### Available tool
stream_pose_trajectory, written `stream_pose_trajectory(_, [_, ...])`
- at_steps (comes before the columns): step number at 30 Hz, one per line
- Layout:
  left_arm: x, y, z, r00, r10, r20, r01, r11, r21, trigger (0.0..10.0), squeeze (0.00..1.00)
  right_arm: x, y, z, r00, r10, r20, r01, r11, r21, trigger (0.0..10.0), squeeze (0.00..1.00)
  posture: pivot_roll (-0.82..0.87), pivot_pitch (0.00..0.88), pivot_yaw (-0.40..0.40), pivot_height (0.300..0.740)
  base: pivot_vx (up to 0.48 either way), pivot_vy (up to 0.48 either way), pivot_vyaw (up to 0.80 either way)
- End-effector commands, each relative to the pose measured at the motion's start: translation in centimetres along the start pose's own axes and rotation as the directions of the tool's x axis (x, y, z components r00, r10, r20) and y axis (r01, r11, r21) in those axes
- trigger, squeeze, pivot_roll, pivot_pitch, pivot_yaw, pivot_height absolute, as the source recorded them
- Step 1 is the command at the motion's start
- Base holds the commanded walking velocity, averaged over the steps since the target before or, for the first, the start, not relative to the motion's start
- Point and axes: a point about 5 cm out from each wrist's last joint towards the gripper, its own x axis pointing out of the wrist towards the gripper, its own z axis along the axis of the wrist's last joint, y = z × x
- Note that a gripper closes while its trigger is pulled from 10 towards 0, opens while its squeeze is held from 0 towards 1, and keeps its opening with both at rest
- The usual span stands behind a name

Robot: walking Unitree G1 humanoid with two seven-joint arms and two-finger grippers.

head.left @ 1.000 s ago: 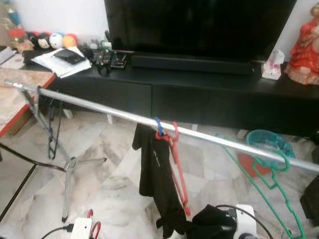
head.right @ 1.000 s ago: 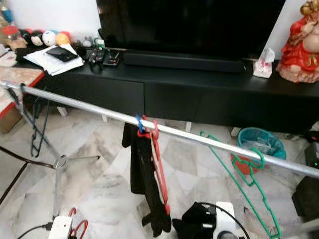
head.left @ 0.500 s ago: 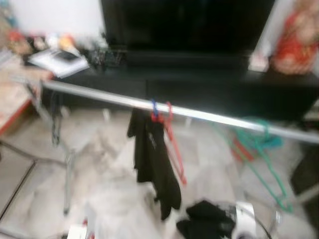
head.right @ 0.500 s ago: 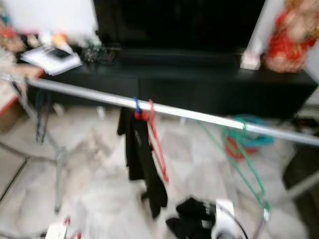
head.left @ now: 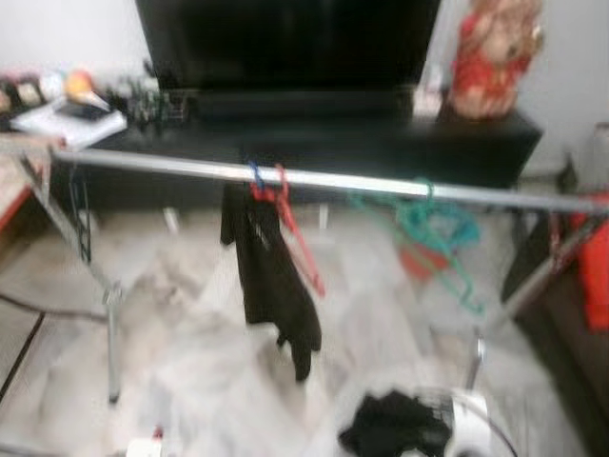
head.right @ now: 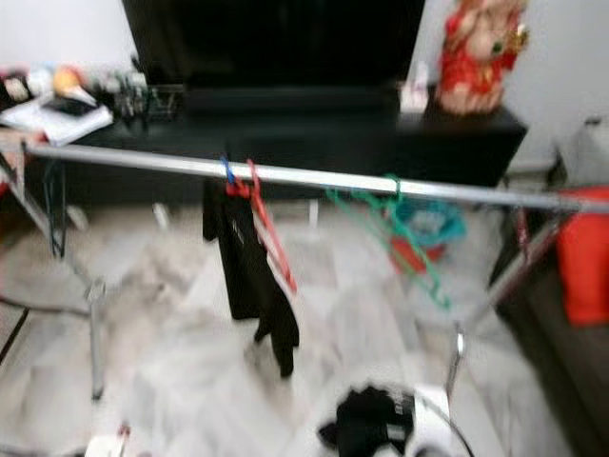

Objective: Hang hanger

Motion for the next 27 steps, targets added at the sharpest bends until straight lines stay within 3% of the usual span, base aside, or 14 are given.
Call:
stream_pose_trajectory(1, [0.03,-0.68,-0.08,1.0,-0.018,-0.004,0.018,1.0,0.004,10.0,0.0,0.12,-0.39,0.88,1.0,-0.014,0.028,0.014,1.0,-0.004,10.0,0.0,0.0,0.0,-0.013,0.74,-0.296,0.0,0.0])
stream_pose_trajectory(19, [0.08,-1.45,-0.11,1.0,-0.023,-0.009,0.023,1.0,-0.006,10.0,0.0,0.09,-0.63,1.26,0.997,-0.03,0.064,0.029,0.999,0.016,10.0,0.0,0.0,0.0,-0.019,0.74,-0.298,0.0,0.0])
stream_pose_trajectory(27, [-0.19,-0.6,-0.89,1.0,-0.015,-0.02,0.015,1.0,-0.008,10.0,0.0,0.08,-0.6,1.26,0.997,-0.029,0.068,0.028,0.999,0.016,10.0,0.0,0.0,0.0,-0.017,0.74,-0.297,0.0,0.0])
